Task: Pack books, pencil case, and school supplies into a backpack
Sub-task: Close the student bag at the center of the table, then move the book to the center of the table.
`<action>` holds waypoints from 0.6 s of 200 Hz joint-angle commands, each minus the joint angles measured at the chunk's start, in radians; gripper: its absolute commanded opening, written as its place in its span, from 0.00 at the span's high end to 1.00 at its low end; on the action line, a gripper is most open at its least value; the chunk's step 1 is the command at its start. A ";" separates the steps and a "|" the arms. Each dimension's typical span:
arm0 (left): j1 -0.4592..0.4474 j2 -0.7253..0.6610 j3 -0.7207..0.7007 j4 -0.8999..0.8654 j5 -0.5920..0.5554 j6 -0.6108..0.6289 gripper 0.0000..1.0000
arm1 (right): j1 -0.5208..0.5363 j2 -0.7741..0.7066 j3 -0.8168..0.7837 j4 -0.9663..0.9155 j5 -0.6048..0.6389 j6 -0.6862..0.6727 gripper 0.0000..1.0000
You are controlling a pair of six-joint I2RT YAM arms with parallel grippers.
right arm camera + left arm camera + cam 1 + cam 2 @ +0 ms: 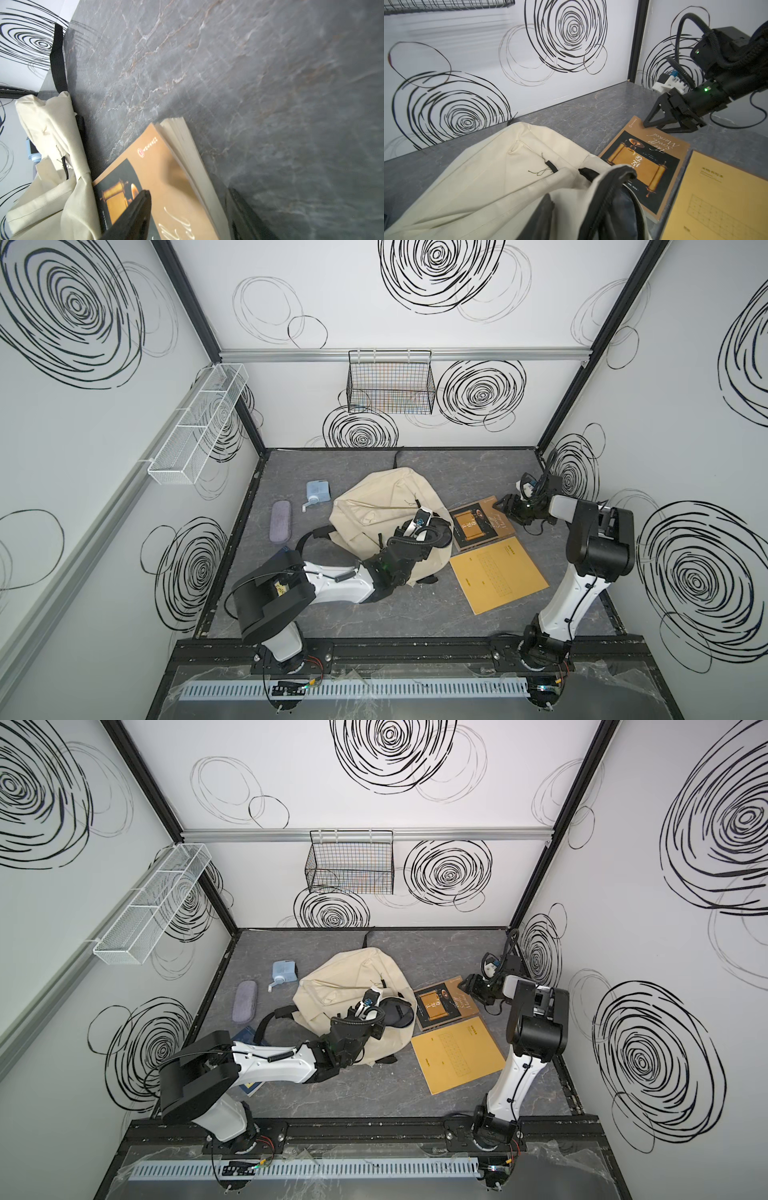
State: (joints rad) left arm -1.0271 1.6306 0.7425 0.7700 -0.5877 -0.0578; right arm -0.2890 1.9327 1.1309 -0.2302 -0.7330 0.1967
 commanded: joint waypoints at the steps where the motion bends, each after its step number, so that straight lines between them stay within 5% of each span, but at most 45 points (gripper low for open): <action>1: -0.004 -0.017 0.036 0.006 0.030 -0.044 0.42 | -0.007 -0.022 -0.051 -0.075 0.019 0.006 0.38; 35: -0.005 -0.121 0.087 -0.137 0.085 -0.033 0.21 | -0.040 -0.019 -0.055 -0.068 0.010 0.032 0.38; 73: -0.034 -0.218 0.233 -0.373 0.267 -0.039 0.20 | -0.036 -0.012 -0.048 -0.084 0.006 0.035 0.38; 120: -0.079 -0.014 0.485 -0.559 0.476 -0.266 0.26 | -0.036 -0.018 -0.084 -0.066 -0.019 0.049 0.38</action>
State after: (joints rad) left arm -1.0996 1.4929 1.1687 0.3458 -0.2848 -0.1673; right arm -0.3225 1.9095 1.0897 -0.2295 -0.7650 0.2295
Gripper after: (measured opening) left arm 0.755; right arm 0.618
